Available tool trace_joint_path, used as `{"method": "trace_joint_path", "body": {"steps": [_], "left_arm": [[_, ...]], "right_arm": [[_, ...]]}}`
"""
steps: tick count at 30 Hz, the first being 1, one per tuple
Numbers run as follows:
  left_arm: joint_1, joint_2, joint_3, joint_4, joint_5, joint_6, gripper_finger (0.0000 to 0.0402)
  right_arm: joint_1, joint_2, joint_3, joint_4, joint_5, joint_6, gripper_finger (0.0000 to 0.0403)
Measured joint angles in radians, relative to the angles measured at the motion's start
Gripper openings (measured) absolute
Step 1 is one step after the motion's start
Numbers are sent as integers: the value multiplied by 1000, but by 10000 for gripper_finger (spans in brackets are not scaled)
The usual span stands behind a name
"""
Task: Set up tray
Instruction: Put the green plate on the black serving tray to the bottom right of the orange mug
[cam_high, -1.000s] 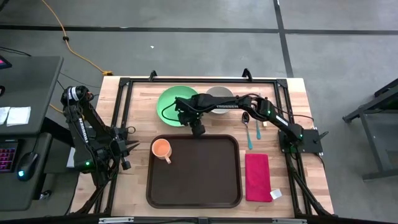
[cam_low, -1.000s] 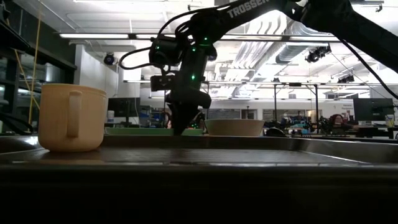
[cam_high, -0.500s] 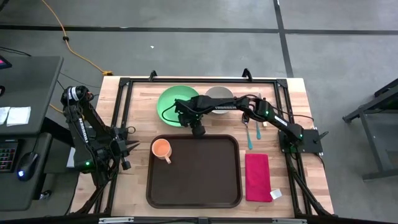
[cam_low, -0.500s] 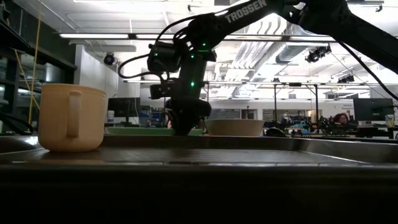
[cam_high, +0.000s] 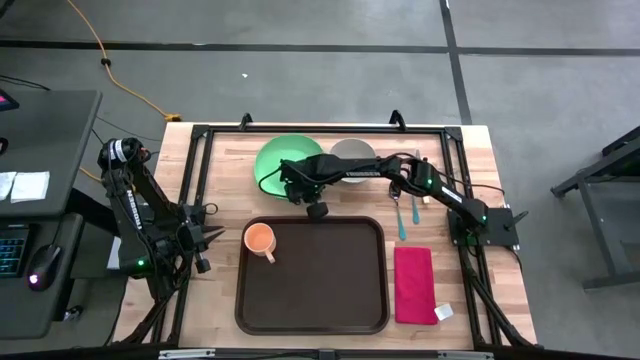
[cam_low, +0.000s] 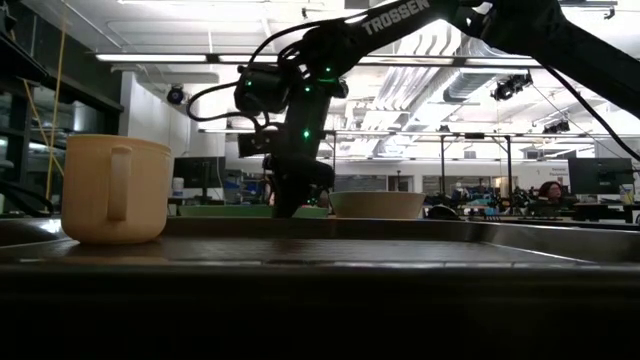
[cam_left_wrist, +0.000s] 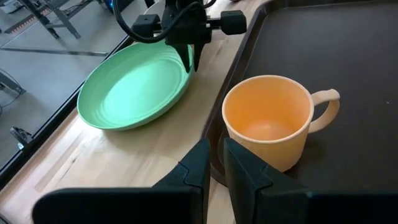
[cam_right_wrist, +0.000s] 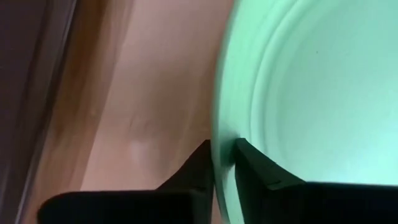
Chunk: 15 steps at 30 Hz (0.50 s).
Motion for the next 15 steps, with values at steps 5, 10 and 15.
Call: {"method": "trace_joint_path", "body": {"steps": [5, 10, 15], "left_arm": [[0, 0, 0, 0, 0, 0, 79], [0, 0, 0, -1, 0, 0, 79], [0, 0, 0, -2, 0, 0, 79]], "right_arm": [[13, 0, 0, 7, 48, -22, 8], [32, 0, 10, 1, 74, -48, 8], [47, -1, 43, -2, 72, -50, 1]]}}
